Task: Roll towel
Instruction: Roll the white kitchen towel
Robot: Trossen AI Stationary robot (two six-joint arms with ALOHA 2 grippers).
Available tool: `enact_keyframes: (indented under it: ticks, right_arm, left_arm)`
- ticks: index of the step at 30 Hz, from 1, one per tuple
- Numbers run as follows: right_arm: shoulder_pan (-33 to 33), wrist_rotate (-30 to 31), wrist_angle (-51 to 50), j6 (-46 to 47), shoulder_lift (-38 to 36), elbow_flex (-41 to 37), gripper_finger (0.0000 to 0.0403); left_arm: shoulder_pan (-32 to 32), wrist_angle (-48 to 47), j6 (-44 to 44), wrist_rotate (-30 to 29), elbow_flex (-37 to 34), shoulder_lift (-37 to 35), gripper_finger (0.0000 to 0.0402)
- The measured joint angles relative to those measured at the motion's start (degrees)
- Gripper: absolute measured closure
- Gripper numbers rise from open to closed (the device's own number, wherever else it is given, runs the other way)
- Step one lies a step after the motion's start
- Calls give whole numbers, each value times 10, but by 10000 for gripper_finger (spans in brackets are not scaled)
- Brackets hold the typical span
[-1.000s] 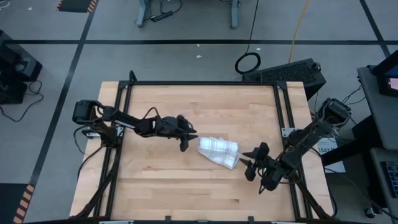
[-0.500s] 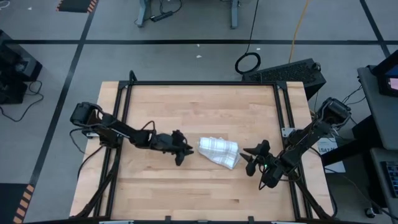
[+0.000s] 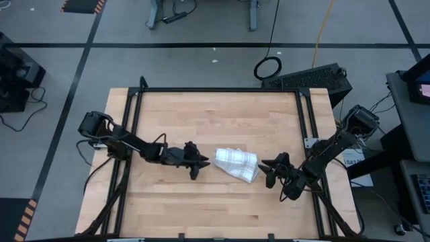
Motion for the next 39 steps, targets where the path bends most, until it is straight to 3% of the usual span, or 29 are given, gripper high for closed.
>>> enact_keyframes:
  ticks: [5,9,12,16,25,30,37,39]
  right_arm:
    - [-2,1,5,4,0,0,225]
    - [-9,-3,14,4,1,0,209]
    - [-13,-5,36,5,18,0,204]
    - [-22,-40,64,25,54,0,198]
    - [-48,-29,103,4,82,0,179]
    - [-62,-37,130,-38,82,0,184]
    - [-64,-137,171,-147,77,0,189]
    - [-64,-173,185,-173,77,0,189]
  left_arm:
    - [-17,26,-15,-4,-11,9,258]
    - [-29,95,-10,-36,-5,20,202]
    - [-30,85,-10,-78,-7,21,155]
    - [-28,78,-12,-91,-7,24,122]
    - [-1,75,-10,-89,-1,24,116]
    - [21,76,2,-41,6,24,116]
    - [50,71,41,-21,6,24,116]
    - [70,70,59,10,6,24,116]
